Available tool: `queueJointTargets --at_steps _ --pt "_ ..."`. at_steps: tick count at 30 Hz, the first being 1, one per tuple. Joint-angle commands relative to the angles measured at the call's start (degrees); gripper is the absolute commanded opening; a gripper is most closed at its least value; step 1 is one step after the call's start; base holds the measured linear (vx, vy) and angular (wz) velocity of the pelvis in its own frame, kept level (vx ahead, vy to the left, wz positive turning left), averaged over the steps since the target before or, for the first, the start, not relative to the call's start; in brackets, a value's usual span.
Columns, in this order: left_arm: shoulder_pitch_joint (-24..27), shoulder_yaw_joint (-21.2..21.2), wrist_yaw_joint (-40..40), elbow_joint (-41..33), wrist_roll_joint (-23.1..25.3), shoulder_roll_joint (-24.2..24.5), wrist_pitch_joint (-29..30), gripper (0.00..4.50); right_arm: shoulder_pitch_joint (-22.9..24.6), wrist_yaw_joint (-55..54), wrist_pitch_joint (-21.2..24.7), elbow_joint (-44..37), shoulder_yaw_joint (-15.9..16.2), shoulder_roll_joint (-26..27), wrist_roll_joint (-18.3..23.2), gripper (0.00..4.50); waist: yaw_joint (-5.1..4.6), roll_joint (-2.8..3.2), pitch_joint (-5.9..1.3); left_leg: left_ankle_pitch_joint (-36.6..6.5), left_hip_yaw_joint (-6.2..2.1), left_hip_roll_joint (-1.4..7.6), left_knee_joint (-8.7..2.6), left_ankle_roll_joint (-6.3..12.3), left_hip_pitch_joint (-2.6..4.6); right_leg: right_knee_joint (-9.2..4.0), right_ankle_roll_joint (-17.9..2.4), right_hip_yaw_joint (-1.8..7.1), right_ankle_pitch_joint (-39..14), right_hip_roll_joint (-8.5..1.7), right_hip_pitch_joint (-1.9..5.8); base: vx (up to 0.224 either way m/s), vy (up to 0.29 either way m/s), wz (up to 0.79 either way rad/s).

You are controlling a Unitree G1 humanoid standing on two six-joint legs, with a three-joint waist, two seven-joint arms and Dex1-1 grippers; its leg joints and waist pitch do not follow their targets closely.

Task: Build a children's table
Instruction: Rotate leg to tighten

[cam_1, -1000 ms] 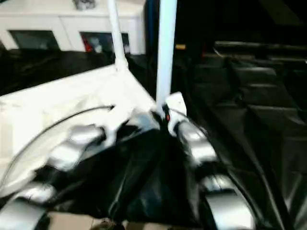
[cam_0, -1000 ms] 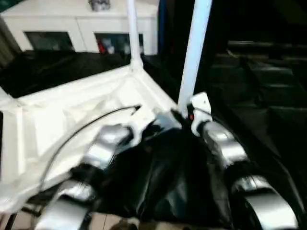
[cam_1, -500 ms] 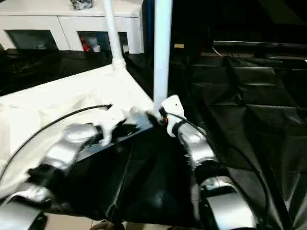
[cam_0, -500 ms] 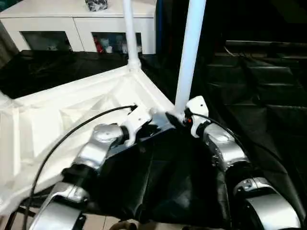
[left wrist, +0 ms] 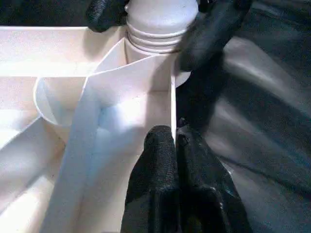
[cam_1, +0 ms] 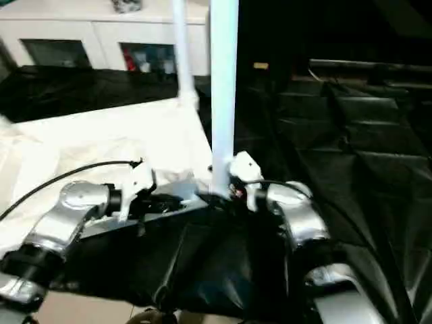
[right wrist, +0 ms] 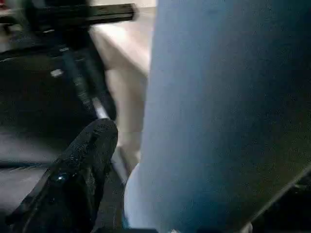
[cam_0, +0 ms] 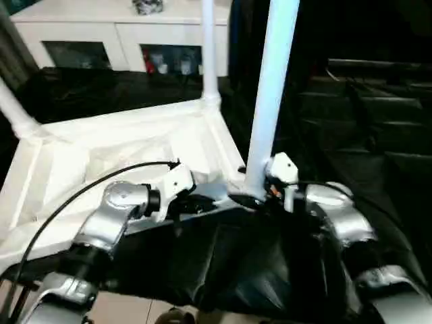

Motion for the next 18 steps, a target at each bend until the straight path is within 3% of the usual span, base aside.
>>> queueJointTargets --at_steps 1,12,18 --pt "-2.04 1.58 -0.54 -4.55 -3.63 0.18 -1.99 0.0 1.13 5.35 1.17 -2.41 3.6 -0.06 0.51 3.7 -0.11 -0.67 -4.02 -14.04 -1.78 4.35 -4.44 3.48 1.63 -3.98 -14.36 2.88 -13.21 -3.85 2.16 0.0 0.0 0.0" --pt "0.18 1.77 -3.84 -7.52 -5.24 2.77 -0.39 0.0 2.5 9.89 5.62 -7.18 4.0 -1.98 2.29 2.96 -0.02 -0.79 -4.13 -12.44 -1.83 4.25 -4.4 3.29 1.55 -3.79 -14.29 2.86 -12.26 -3.8 2.19 0.0 0.0 0.0" --pt "-0.37 2.12 -1.37 -6.51 -4.5 1.68 -0.57 0.0 2.6 5.8 5.76 -6.25 3.18 0.03 1.57 2.67 -0.03 -0.88 -4.1 -12.38 -1.85 4.24 -4.39 2.93 1.54 -3.83 -14.26 2.91 -12.72 -3.91 2.16 0.0 0.0 0.0"
